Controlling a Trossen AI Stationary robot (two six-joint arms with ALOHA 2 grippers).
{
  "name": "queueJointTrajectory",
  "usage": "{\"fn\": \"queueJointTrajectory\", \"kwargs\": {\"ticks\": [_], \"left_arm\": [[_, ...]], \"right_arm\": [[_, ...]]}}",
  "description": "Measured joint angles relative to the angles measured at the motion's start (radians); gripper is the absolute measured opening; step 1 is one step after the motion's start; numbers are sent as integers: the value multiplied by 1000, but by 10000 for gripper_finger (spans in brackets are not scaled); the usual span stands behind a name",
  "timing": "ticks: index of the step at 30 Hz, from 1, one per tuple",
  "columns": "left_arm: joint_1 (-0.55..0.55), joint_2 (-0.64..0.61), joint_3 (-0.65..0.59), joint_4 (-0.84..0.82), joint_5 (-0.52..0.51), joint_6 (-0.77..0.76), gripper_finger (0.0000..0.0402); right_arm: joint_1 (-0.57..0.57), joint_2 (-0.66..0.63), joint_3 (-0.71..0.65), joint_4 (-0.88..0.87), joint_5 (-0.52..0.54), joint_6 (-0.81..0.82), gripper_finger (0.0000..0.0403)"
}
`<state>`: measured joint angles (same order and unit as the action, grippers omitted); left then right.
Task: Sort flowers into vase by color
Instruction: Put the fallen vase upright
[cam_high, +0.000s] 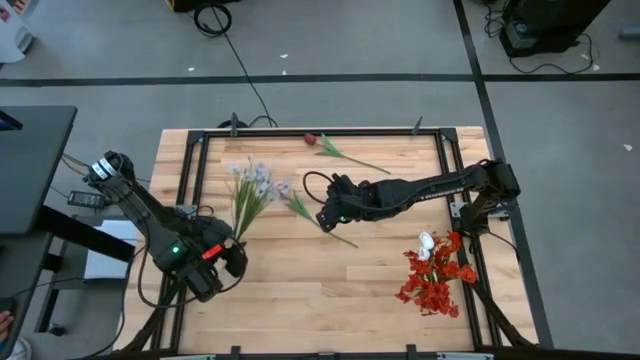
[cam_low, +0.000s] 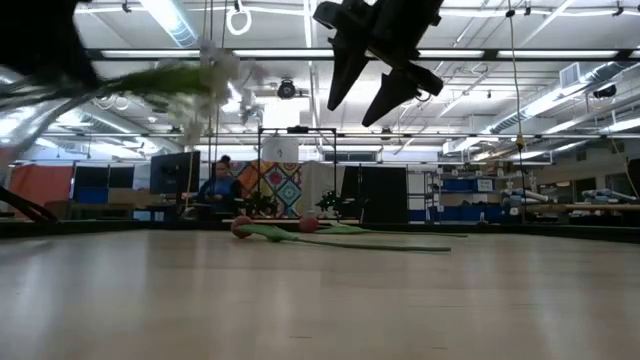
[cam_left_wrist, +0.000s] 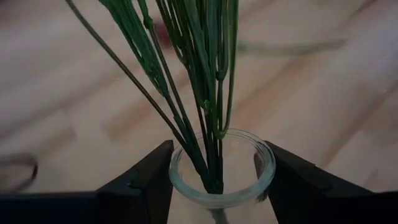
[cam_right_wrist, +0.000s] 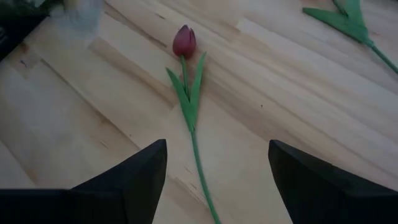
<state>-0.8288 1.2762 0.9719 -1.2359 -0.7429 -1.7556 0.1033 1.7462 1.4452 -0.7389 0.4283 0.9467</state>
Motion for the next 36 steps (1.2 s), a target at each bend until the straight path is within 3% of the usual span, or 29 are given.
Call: {"fn": "queueJointTrajectory", "kwargs": {"ticks": [7, 11, 15, 19, 23, 31, 36], "left_arm": [[-73, 0, -24, 11, -358, 38, 213], [-148, 0, -92, 18, -471, 1, 213], [-265, 0, -178, 136, -497, 9, 213], [-435, 0, -274, 389, -590, 135, 213], [-560, -2, -310, 525, -624, 261, 213], [-600, 4, -312, 633, -580, 574, 213], [-613, 44, -310, 695, -580, 593, 213]], "right_arm": [[29, 0, 0, -4, 90, -8, 287], [57, 0, 0, -13, 139, -4, 287], [85, 0, 0, -31, 159, -4, 287], [100, 0, 0, -67, 157, 36, 287], [118, 0, 0, -110, 153, 116, 287], [150, 0, 0, -176, 115, 177, 287], [169, 0, 0, -256, 55, 218, 287]]}}
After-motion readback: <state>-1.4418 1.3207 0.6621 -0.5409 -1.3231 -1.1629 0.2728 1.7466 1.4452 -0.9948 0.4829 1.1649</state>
